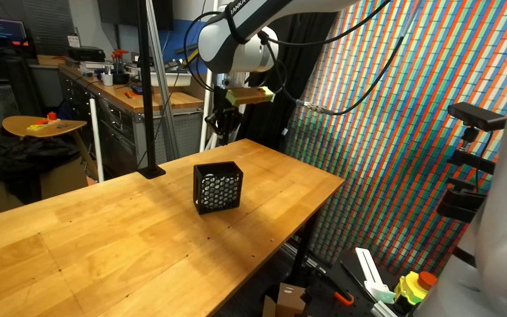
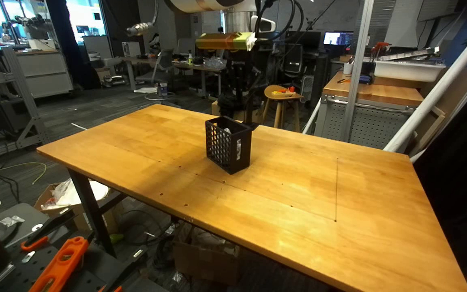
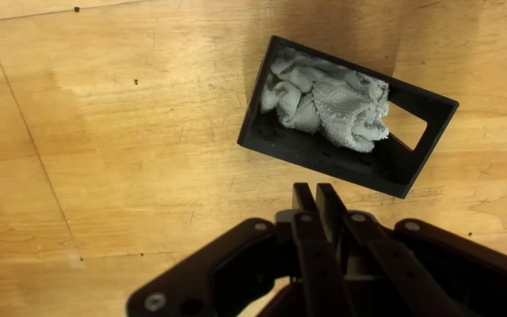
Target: Pick up the cloth and put it in the box
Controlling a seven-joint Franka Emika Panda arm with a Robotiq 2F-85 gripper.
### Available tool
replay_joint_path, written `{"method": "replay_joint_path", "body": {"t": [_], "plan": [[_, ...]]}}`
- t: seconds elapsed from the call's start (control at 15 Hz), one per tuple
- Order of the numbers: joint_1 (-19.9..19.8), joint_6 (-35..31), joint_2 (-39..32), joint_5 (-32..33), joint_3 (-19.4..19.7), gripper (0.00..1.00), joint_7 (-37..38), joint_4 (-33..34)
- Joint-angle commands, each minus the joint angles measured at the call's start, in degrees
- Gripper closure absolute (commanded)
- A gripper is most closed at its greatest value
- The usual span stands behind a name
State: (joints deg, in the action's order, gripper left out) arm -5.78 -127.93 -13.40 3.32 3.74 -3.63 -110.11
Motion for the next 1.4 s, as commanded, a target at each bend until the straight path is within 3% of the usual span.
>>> {"method": "replay_joint_path", "body": {"t": [0.0, 0.53, 0.6, 0.67, 0.73, 0.93, 1.33], "plan": [[0.64, 0.31, 3.87, 0.49, 0.36, 0.89, 1.5, -1.3], [2.32, 0.14, 7.14, 1.12, -0.19, 0.86, 5.72, -2.43], [2.57, 0.41, 7.41, 1.09, -0.3, 0.68, 6.44, -2.52], [2.9, 1.23, 7.66, 0.85, -0.44, 0.61, 7.66, -2.43], [2.2, 0.53, 5.14, -0.04, -0.22, 0.86, 4.92, -0.8], [2.73, 0.78, 5.78, -0.02, -0.36, 0.63, 6.25, -1.25], [2.76, 0.81, 5.82, -0.02, -0.35, 0.61, 6.53, -1.31]]}}
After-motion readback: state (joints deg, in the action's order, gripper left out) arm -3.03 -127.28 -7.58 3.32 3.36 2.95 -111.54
